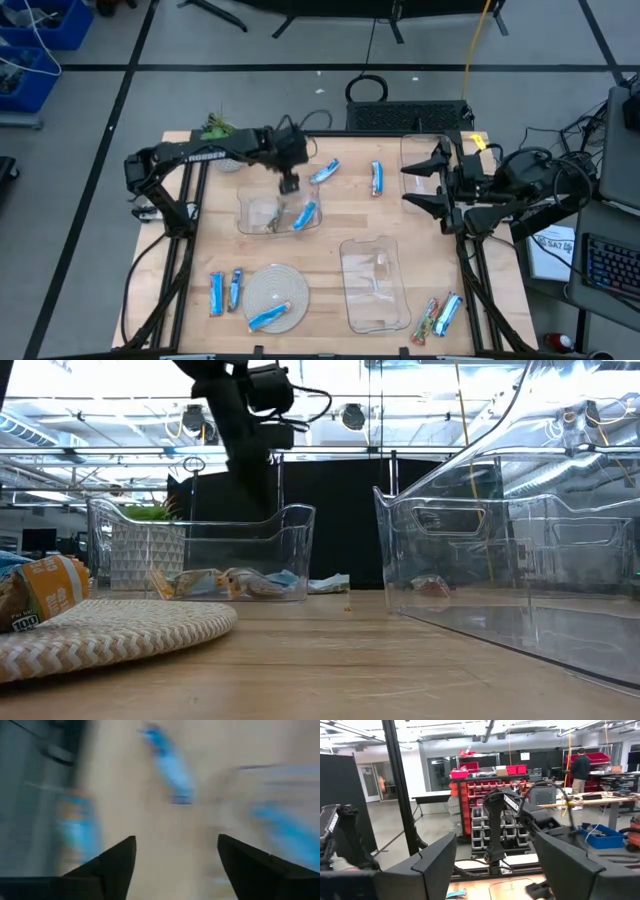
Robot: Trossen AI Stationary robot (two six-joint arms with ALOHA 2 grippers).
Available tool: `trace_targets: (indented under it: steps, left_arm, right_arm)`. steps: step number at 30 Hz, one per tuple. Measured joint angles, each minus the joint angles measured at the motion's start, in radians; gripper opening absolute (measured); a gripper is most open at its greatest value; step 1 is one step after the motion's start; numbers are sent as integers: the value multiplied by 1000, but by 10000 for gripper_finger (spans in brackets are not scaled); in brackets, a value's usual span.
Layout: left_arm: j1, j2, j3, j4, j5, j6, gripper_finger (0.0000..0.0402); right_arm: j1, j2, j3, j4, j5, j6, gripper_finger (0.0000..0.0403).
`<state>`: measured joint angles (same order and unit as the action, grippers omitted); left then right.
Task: Pick and place Granola Bars by type
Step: Put the top yellow granola bar into the top left transparent bin
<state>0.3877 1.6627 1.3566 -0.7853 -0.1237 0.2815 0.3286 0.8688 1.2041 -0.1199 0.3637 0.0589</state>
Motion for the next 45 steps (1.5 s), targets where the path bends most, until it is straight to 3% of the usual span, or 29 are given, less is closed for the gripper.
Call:
trace_targets:
  steps: [2,8,16,25,30,36,37,45]
  left_arm:
    - [41,25,14,20,-85,93,298]
    - [187,141,24,38,-190,185,300]
    - [296,302,23,83,-171,211,300]
    - [346,368,23,173,-89,191,292]
    - [367,405,30,130,19,132,225]
    - [354,355,23,110,71,54,38]
    - [354,338,20,107,90,39,23]
    - [303,89,21,11,97,-102,7]
  right_arm:
    - [0,0,0,-5,0,4,262]
    - [0,8,0,-99,8,73,263]
    - [-1,55,0,-116,32,129,263]
    - [-1,107,0,-73,33,165,263]
    - [-1,114,0,-10,30,160,263]
    - [-1,113,0,-10,54,148,263]
    - [-1,113,0,-9,55,141,263]
    - [0,113,0,0,55,82,263]
